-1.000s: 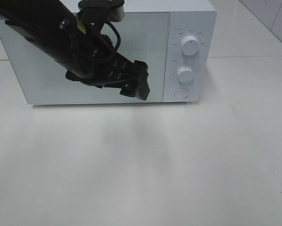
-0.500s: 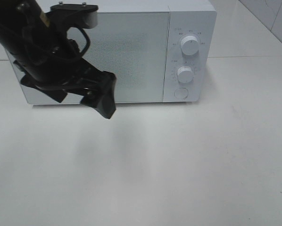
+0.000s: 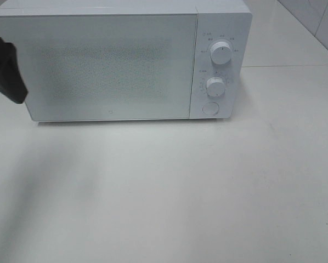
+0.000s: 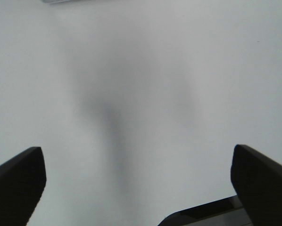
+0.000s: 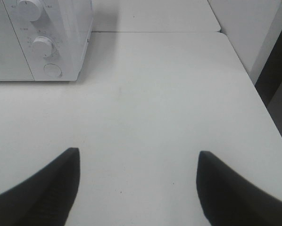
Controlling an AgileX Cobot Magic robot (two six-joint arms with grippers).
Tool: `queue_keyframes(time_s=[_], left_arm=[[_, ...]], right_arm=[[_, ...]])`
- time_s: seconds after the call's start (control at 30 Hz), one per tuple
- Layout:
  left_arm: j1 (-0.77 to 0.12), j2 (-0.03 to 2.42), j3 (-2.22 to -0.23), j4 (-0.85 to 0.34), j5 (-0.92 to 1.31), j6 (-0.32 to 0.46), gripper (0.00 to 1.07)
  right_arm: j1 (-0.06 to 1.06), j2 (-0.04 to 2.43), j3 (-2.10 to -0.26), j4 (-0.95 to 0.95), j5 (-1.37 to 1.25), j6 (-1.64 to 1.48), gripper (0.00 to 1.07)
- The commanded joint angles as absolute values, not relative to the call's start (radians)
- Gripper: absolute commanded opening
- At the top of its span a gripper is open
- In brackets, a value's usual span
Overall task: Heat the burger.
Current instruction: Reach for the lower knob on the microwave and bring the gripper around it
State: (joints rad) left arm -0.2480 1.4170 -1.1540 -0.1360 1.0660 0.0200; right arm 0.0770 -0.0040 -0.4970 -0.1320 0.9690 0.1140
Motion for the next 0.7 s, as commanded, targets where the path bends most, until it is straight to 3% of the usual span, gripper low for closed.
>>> queue_keyframes(time_s=[0.03, 0.27, 0.7], left_arm=[[-0.197, 1.372, -1.112, -0.134, 1.080, 0.033, 1.00], [-0.093, 1.230, -0.954, -0.116, 1.079, 0.056, 1.00], [-0.091, 0.950, -0.675, -0.105, 1.079, 0.055, 1.00]], right_arm=[[0.072, -0.029, -0.497, -0.133, 0.963, 0.124, 0.66], [0.072, -0.029, -0.497, -0.133, 0.963, 0.124, 0.66], [0.072, -0.029, -0.497, -0.133, 0.963, 0.124, 0.66]])
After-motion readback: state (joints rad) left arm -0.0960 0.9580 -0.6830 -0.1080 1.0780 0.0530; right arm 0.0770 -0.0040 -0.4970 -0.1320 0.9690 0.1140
